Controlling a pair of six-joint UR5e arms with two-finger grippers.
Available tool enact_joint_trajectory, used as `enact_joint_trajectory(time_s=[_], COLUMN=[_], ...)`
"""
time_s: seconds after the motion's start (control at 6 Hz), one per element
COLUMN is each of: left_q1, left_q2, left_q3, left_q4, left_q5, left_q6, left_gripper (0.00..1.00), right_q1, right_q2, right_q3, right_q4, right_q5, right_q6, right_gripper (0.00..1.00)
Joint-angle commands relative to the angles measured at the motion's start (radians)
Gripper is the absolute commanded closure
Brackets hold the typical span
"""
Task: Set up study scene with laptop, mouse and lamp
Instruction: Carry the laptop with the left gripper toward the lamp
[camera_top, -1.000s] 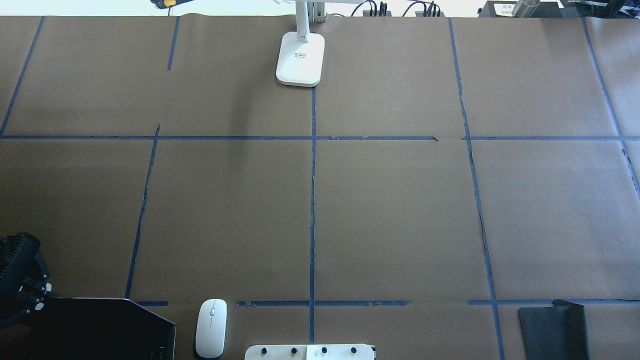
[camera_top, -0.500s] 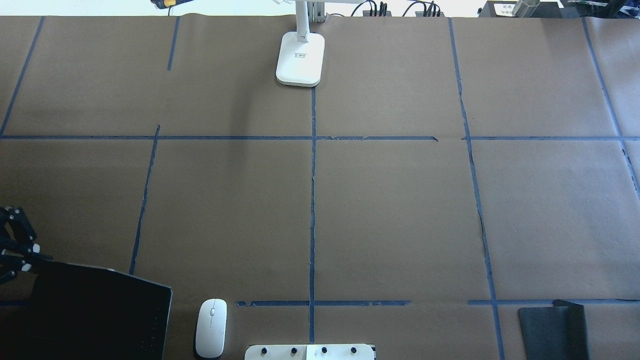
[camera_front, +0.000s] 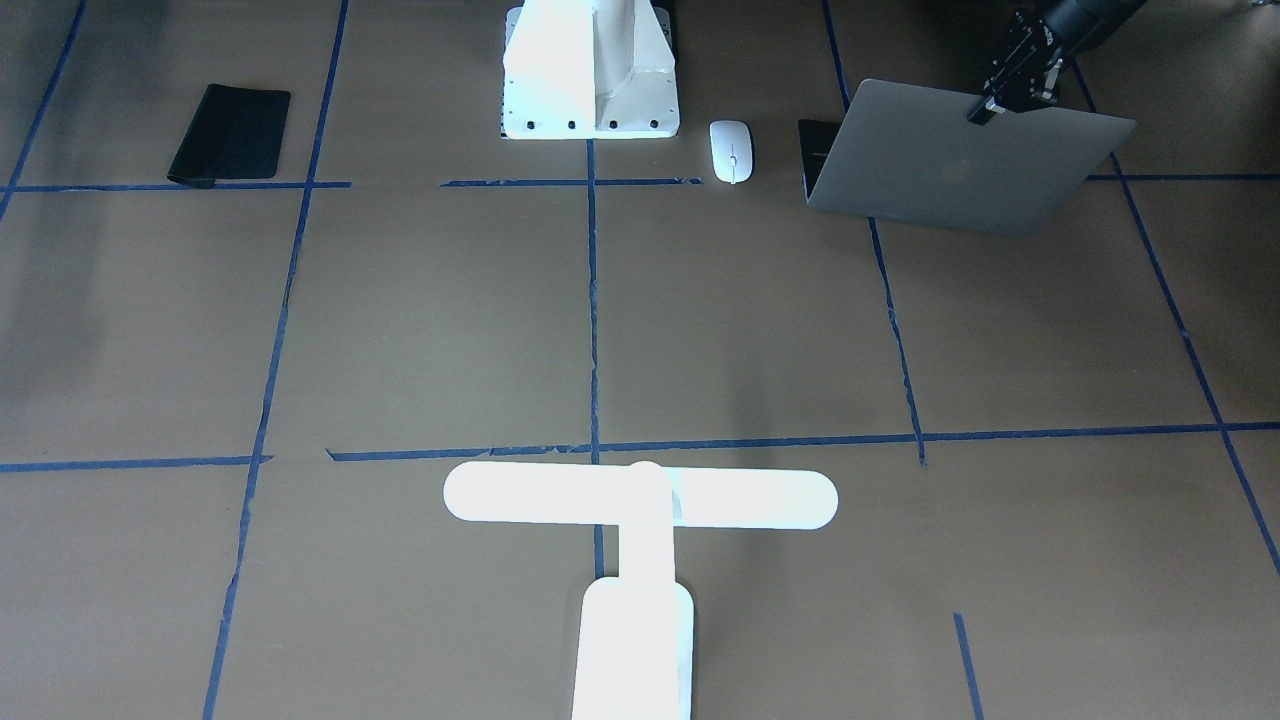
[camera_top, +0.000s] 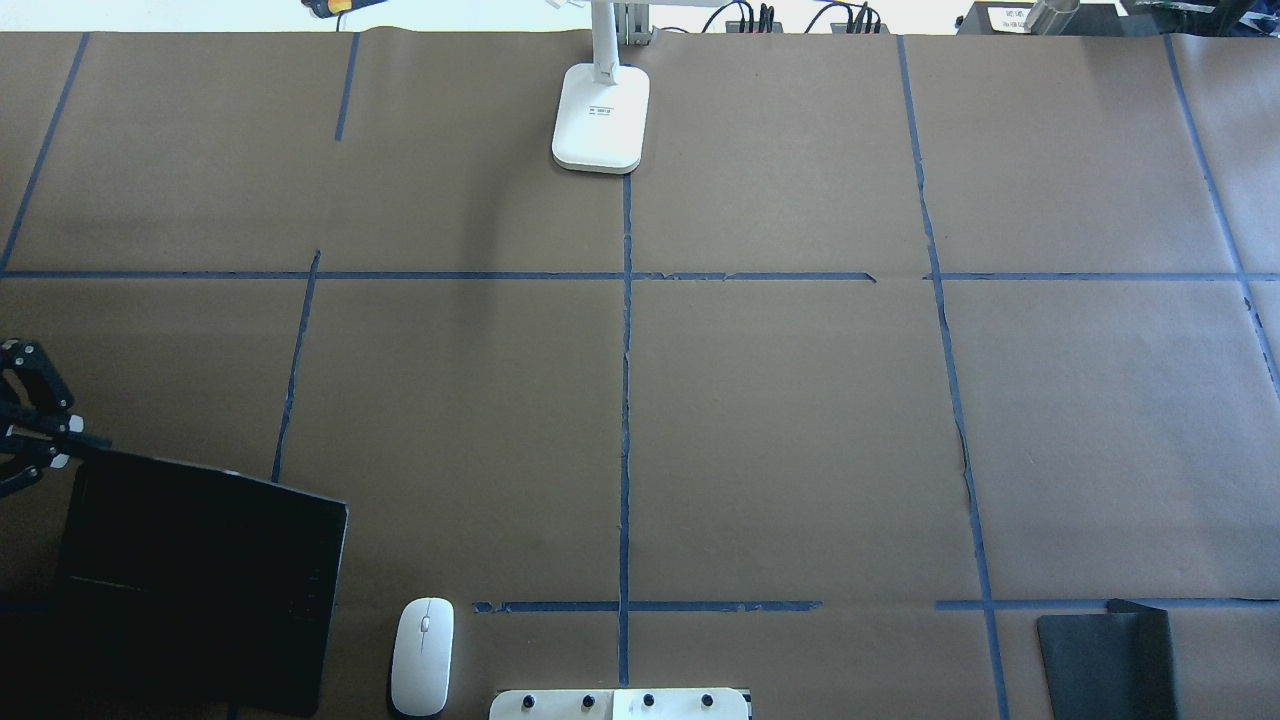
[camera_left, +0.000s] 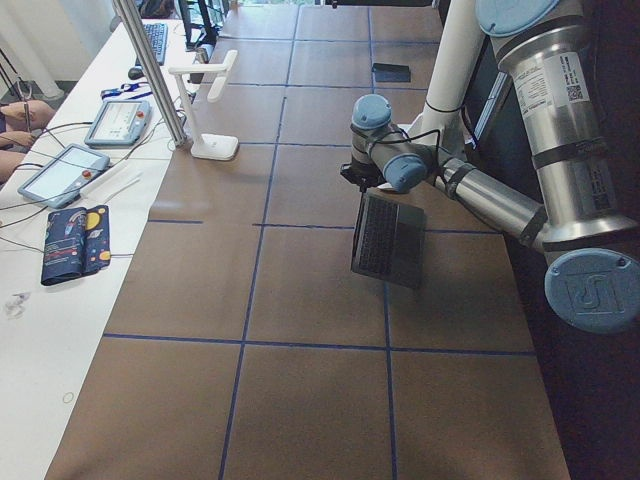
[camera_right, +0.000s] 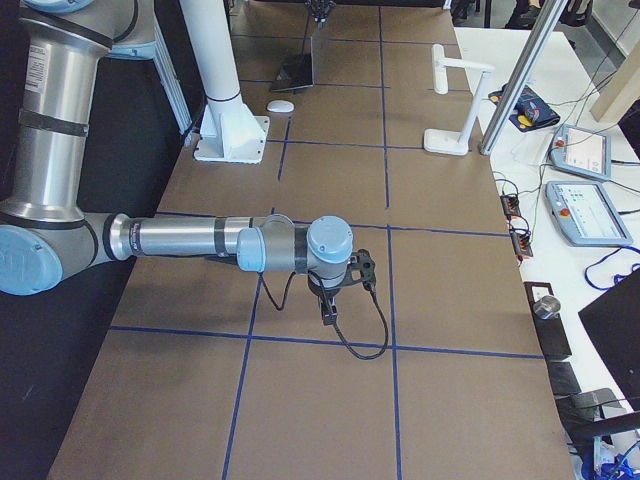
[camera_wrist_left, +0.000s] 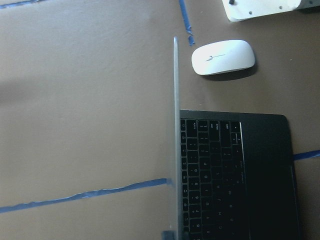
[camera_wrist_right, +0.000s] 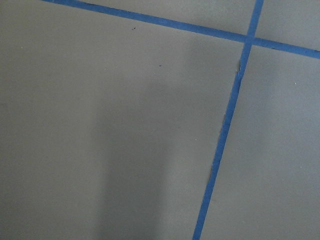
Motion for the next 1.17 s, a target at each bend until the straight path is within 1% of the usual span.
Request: enact_joint_trajectory(time_s=[0.0,0.17,0.33,0.5,0.67,0.83,1.0], left_q1=[-0.025,-0.029,-0.027,-0.021,-0.018,-0.015,0.002], left_q2=[-0.272,-0.439,-0.577,-0.683,-0.763,-0.814,-0.875], left_q3=[0.039,0.118,0.222,0.319,0.405,0.471,0.544], left_q4=[0.238,0.326,0.345,0.347,0.347,0.339,0.331], left_q5=[0.027,0.038,0.084,0.111,0.125,0.159,0.171], left_q6=[0.002,-0.001,-0.015,-0.059,-0.075,-0.086,-0.134], left_gripper=[1.0,1.0,1.0,1.0,1.0,1.0,1.0], right_q1=[0.0,0.0,0.0,0.0,0.0,0.0,0.0], right_q2=[-0.001,-0.001,-0.001,-0.001,-0.001,-0.001,-0.001], right_q3=[0.0,0.0,0.0,0.0,0.0,0.0,0.0], right_q4=[0.0,0.0,0.0,0.0,0.0,0.0,0.0], right_q5=[-0.001,0.0,0.0,0.0,0.002,0.002,0.002], right_q6=[-0.002,-0.002,0.0,0.0,0.0,0.001,0.001], right_gripper=[0.0,0.0,0.0,0.0,0.0,0.0,0.0])
